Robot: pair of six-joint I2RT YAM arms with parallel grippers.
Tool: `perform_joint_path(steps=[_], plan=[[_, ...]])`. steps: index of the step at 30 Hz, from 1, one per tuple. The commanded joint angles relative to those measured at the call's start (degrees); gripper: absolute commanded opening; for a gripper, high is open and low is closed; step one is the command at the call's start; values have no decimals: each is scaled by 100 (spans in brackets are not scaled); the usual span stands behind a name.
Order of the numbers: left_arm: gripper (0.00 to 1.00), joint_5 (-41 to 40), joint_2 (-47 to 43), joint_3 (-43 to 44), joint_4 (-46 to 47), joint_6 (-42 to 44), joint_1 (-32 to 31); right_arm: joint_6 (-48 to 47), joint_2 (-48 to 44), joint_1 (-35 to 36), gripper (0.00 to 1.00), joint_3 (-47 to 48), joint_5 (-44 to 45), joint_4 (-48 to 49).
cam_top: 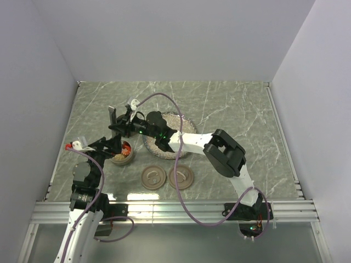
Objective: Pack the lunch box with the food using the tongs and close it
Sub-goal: Place the food into the lunch box
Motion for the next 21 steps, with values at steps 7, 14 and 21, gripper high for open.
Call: perform_joint_path(steps=[7, 14, 21], plan=[[100, 114, 73, 75, 220, 35, -2, -208, -261, 22, 46, 220, -113, 239], [99, 114, 65, 75, 212, 35, -2, -305, -560, 22, 48, -174, -78, 625], [99, 105, 47, 75, 185, 35, -2, -384, -1323, -171, 48, -1088, 212, 1310]])
